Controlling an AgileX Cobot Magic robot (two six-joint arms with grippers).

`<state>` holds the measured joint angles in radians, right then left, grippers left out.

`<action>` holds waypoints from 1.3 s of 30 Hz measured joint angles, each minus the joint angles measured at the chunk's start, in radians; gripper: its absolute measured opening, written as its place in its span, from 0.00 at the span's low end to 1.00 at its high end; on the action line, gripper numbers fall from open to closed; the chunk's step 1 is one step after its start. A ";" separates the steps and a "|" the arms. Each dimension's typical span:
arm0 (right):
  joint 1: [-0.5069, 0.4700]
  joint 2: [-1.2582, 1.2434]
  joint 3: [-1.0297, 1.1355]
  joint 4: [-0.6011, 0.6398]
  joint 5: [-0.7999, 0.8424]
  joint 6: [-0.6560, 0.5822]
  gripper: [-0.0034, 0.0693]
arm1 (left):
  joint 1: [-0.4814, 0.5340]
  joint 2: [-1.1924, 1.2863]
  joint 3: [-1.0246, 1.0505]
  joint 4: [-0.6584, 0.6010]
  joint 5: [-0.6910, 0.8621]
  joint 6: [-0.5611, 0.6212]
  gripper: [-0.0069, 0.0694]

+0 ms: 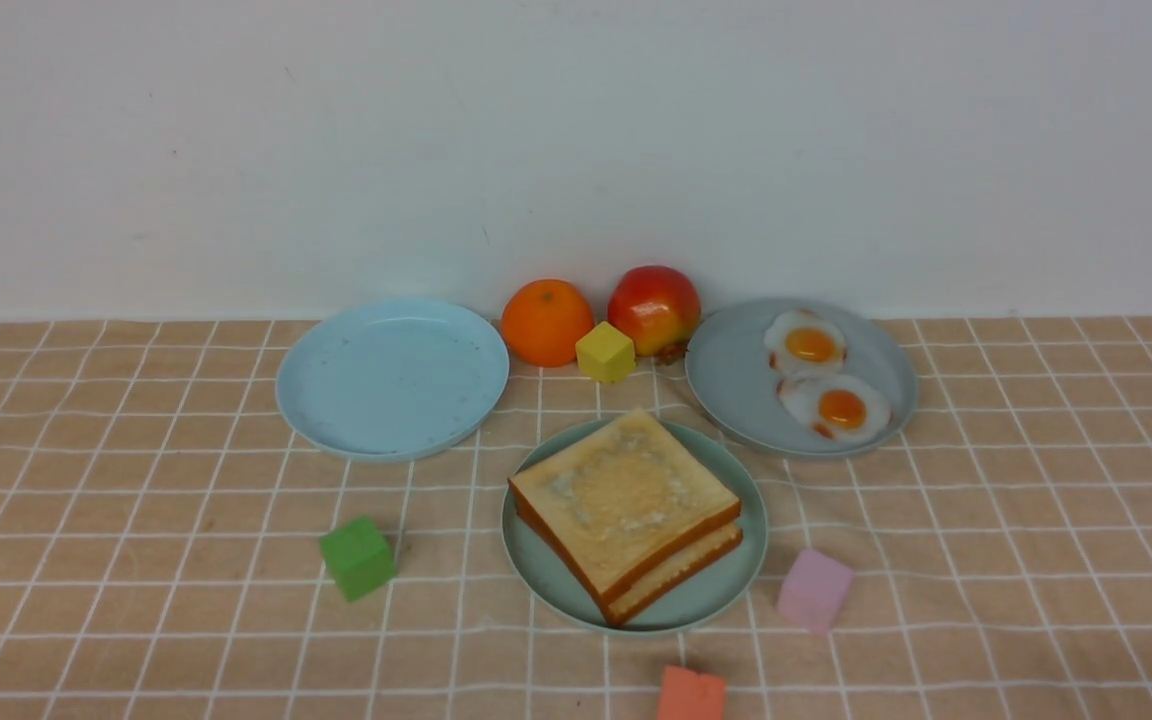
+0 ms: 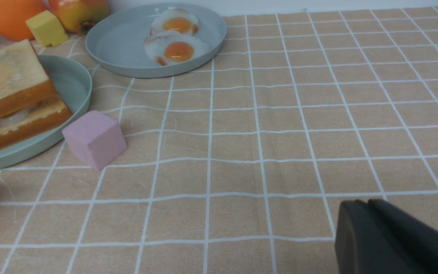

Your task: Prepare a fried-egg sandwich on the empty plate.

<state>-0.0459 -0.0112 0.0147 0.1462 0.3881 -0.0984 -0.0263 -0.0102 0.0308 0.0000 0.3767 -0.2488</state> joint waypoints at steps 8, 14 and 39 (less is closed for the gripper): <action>0.000 0.000 0.000 0.000 0.000 0.000 0.12 | 0.000 0.000 0.000 0.000 -0.004 0.000 0.07; 0.000 0.000 0.000 0.000 0.000 0.000 0.13 | 0.000 0.000 0.000 0.000 -0.005 0.000 0.07; 0.000 0.000 0.000 0.000 0.000 0.000 0.17 | 0.000 0.000 0.000 0.000 -0.007 0.000 0.08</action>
<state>-0.0459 -0.0112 0.0147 0.1462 0.3881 -0.0984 -0.0263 -0.0102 0.0308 0.0000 0.3698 -0.2488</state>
